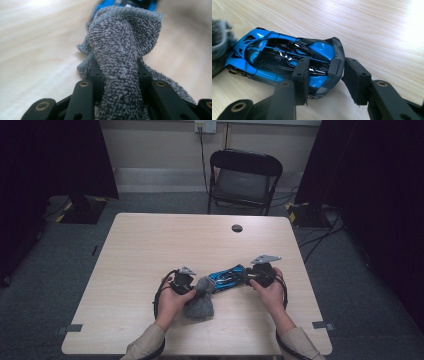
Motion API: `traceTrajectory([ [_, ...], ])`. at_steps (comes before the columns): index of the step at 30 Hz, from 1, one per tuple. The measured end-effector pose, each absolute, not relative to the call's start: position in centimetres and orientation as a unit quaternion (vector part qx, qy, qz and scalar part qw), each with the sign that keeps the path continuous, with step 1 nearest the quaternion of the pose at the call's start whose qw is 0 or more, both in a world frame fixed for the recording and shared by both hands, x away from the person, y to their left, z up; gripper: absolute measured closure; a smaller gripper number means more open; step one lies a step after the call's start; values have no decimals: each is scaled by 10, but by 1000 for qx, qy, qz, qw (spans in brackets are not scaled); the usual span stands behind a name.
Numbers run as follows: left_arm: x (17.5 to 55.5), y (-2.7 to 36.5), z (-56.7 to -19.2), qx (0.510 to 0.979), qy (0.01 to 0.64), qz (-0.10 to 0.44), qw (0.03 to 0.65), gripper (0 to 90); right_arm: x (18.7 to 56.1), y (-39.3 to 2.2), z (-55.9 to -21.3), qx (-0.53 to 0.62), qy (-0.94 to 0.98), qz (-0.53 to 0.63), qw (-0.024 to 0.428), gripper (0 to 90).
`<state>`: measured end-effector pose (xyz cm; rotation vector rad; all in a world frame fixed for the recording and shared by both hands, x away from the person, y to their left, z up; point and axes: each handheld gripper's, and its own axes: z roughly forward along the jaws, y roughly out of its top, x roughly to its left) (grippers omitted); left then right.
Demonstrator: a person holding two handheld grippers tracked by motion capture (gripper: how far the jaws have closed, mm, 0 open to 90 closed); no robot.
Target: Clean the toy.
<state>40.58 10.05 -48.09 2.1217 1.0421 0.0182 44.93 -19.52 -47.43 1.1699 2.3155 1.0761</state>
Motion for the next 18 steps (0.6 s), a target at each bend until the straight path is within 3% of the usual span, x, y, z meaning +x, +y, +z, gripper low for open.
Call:
traceTrajectory([
  [7,404,110,-470,823,410,27,392,680,448,-194,-475,411,811,384,163,569],
  [12,425,135,-465,800,451,62,391,677,449,-195,-476,410,811,385,160,569],
  [18,444,130,-475,800,460,66,380,669,449,-195,-476,414,809,387,155,569],
])
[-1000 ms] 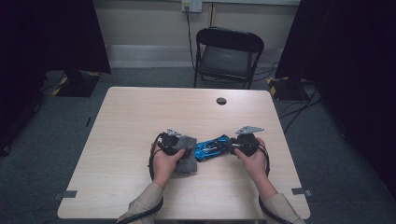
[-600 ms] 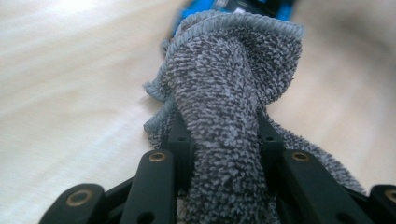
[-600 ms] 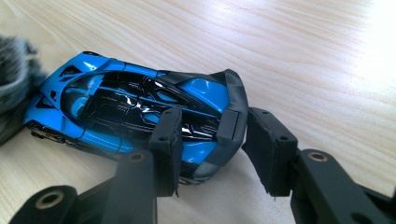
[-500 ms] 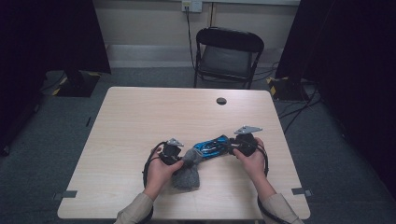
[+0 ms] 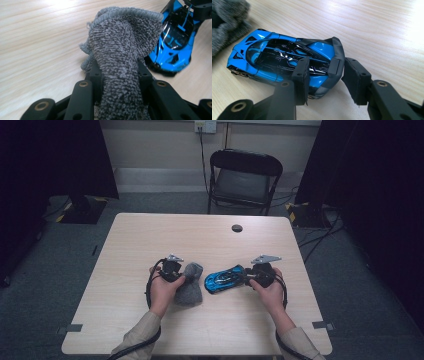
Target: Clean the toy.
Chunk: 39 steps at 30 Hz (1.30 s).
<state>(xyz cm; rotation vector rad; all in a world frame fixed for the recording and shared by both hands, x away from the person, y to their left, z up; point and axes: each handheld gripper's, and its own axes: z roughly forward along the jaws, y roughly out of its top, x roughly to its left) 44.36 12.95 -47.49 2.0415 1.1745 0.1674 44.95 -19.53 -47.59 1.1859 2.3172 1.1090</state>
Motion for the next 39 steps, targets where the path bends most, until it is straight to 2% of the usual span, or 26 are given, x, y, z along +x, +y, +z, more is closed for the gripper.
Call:
traceTrajectory([
  [7,443,106,-481,818,435,57,372,675,449,-194,-476,413,809,389,155,570],
  [24,414,97,-478,836,398,41,376,693,448,-193,-476,416,807,388,156,573],
  [28,405,93,-478,839,391,21,379,695,448,-193,-476,417,806,389,156,573],
  [34,406,101,-471,830,397,28,390,694,448,-193,-477,417,804,393,157,576],
  [39,422,119,-453,823,410,71,386,690,448,-194,-478,417,802,398,154,576],
])
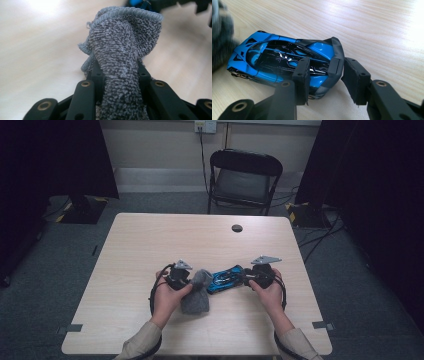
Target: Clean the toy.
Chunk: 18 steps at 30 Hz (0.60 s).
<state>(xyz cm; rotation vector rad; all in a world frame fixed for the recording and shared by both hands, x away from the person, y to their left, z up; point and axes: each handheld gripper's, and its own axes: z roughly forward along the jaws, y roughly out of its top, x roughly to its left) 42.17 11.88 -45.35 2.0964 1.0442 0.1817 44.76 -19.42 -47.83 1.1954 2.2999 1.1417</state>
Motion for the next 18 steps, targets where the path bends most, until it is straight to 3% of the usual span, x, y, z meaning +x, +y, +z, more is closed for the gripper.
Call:
traceTrajectory([
  [8,440,112,-466,819,421,60,386,680,448,-193,-479,413,804,402,151,575],
  [18,423,102,-476,824,409,27,392,691,447,-192,-479,414,802,403,152,576],
])
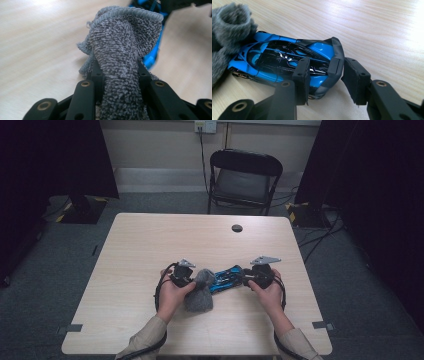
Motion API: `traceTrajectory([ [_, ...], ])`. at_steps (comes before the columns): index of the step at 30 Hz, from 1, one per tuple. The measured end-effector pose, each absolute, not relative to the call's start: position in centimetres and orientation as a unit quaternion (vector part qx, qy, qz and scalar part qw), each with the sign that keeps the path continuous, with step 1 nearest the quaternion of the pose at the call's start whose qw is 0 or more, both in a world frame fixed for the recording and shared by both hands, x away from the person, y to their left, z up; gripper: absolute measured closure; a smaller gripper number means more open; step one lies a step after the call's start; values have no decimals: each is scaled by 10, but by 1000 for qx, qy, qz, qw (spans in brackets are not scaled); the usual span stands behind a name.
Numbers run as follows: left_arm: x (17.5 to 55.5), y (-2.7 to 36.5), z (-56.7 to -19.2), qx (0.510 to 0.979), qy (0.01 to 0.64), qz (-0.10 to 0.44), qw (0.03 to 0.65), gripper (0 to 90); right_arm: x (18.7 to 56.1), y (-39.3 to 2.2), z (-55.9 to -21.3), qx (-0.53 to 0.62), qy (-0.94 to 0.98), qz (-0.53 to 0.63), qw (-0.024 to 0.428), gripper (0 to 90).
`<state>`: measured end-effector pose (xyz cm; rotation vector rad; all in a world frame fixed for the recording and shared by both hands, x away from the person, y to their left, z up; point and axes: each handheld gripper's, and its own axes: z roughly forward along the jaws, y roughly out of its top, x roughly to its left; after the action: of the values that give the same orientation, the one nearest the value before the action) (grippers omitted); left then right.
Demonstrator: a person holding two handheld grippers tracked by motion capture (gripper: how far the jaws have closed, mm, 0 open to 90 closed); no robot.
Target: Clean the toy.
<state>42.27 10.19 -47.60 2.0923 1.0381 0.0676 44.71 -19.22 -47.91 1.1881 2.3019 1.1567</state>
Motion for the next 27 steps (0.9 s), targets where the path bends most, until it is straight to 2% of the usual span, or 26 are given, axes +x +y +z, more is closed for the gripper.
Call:
traceTrajectory([
  [13,396,102,-476,845,364,4,392,694,446,-187,-479,412,804,400,152,576],
  [17,398,114,-466,850,364,44,378,693,445,-184,-478,406,809,397,155,574],
  [19,405,127,-465,836,383,48,391,693,445,-183,-477,404,811,392,158,567],
  [23,423,149,-460,821,409,75,391,691,446,-184,-476,411,810,386,163,468],
  [27,440,153,-460,817,421,94,384,689,446,-188,-474,415,807,392,153,410],
])
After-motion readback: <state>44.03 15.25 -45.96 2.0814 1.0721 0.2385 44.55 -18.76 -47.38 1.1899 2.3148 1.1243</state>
